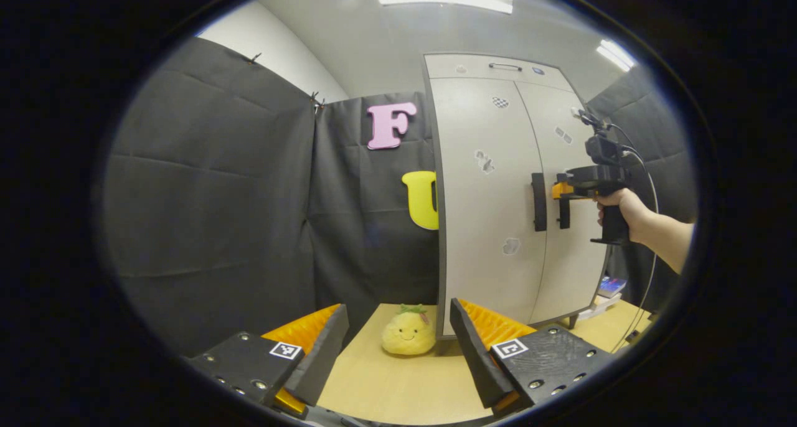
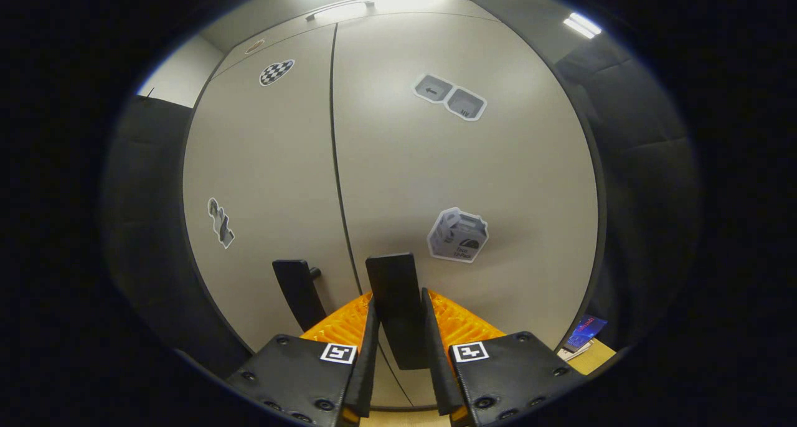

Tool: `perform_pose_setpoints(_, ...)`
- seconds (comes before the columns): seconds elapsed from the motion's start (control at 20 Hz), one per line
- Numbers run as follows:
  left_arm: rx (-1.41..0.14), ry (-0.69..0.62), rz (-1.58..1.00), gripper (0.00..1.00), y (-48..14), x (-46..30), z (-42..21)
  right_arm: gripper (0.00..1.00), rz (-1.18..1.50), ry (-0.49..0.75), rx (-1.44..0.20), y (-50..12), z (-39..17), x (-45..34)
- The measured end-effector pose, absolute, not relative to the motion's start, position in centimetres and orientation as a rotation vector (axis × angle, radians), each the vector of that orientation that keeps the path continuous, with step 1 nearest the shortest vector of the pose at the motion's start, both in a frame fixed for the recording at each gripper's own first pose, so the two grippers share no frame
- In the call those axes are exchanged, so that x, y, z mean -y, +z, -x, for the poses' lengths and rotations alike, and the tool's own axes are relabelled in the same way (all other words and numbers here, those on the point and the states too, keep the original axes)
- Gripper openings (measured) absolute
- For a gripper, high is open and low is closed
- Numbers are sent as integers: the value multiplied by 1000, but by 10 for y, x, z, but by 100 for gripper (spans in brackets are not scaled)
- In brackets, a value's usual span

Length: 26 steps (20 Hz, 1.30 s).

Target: Open the right door of the double-door shoe cabinet with the right hand, and open the left door with the left hand.

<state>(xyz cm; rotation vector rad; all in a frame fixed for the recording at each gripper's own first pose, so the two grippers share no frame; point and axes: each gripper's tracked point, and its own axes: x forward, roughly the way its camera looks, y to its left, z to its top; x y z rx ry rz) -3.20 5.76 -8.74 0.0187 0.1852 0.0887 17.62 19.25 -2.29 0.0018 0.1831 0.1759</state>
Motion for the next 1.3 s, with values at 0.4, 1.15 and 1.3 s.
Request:
perform_pose_setpoints(0.4, -196, 113, -16, 93, -87, -63, 50, 24, 41, 207, -200, -27, -177, -193)
perform_pose_setpoints(1.15, -198, 93, -8, 94, -81, -35, 79, 8, 32, 333, -244, -18, -132, -180)
perform_pose_setpoints(1.3, -195, 74, -13, 93, -79, -20, 79, 8, 29, 357, -235, -16, -114, -166)
